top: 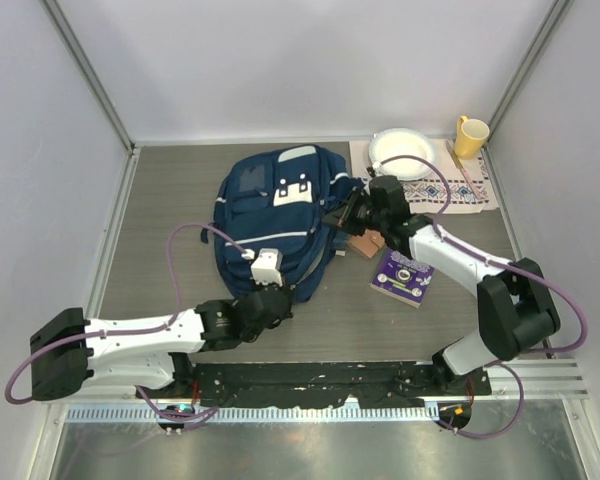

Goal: Pack the student bag
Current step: Unzip the student bag at the center of the board.

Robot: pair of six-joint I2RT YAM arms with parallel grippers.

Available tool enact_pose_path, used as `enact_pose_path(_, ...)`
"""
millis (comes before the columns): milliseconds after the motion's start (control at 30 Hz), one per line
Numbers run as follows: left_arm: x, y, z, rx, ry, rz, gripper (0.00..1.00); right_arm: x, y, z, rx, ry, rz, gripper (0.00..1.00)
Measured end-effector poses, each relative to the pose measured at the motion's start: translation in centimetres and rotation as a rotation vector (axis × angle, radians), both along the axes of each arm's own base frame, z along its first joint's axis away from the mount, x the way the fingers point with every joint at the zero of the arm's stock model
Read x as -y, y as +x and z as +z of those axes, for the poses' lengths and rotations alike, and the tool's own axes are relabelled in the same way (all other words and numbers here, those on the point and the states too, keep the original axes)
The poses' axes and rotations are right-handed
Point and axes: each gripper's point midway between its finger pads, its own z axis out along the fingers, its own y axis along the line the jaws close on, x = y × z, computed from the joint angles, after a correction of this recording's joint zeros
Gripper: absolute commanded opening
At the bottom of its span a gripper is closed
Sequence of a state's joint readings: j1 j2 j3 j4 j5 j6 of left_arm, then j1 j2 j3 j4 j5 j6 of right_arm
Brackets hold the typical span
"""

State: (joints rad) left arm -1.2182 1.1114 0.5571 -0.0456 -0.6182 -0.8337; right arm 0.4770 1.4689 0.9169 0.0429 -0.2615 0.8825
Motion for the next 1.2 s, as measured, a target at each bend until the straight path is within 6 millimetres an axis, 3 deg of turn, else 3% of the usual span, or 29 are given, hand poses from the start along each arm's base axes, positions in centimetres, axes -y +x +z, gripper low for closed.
enact_pose_path(133, -1.7, -0.5, -1.2, -0.044, 0.027, 0.044, 0.00, 0.3, 2.5, -0.2, -0.018, -0.025, 0.001, 0.02)
enact_pose_path(233, -2.7, -0.8, -1.7, -0.058, 0.036, 0.060, 0.00, -0.2, 3.4, -1.2, -0.047, -0.036, 0.044, 0.27)
enact_pose_path(267, -2.8, -0.8, -1.8, -0.057, 0.037, 0.062, 0.00, -0.4, 3.6, -1.7, -0.055, -0.037, 0.057, 0.45)
enact_pose_path(367, -3.0, -1.0, -1.9, -0.059, 0.052, 0.053, 0.00, -0.3, 4.0, -3.6, -0.069, -0.065, 0.072, 0.62)
enact_pose_path(467, -2.9, -1.1, -2.1, -0.058, 0.064, 0.040, 0.00, 1.1, 3.7, -5.0, -0.066, -0.106, 0.045, 0.66)
enact_pose_path(567, -2.7, -1.2, -2.5, -0.057, 0.090, 0.024, 0.00, 3.3, 2.0, -5.5, -0.055, -0.152, -0.010, 0.70)
enact_pose_path(633, -2.5, -1.2, -2.8, -0.055, 0.106, 0.012, 0.00, 4.7, 0.5, -4.6, -0.025, -0.165, -0.038, 0.70)
enact_pose_path(767, -1.8, -1.0, -2.7, -0.048, 0.124, -0.006, 0.00, 5.5, -1.3, -1.2, 0.063, -0.117, -0.051, 0.70)
enact_pose_path(867, -1.1, -1.0, -2.6, -0.046, 0.122, -0.026, 0.00, 5.1, -2.9, -0.1, 0.090, -0.041, -0.046, 0.69)
enact_pose_path(1033, -0.4, -1.0, -2.3, -0.035, 0.113, -0.056, 0.00, 2.1, -7.2, -3.5, -0.025, 0.003, 0.030, 0.66)
enact_pose_path(1200, -0.1, -1.0, -2.0, -0.025, 0.109, -0.079, 0.00, -1.3, -9.6, -3.8, -0.060, 0.040, 0.109, 0.63)
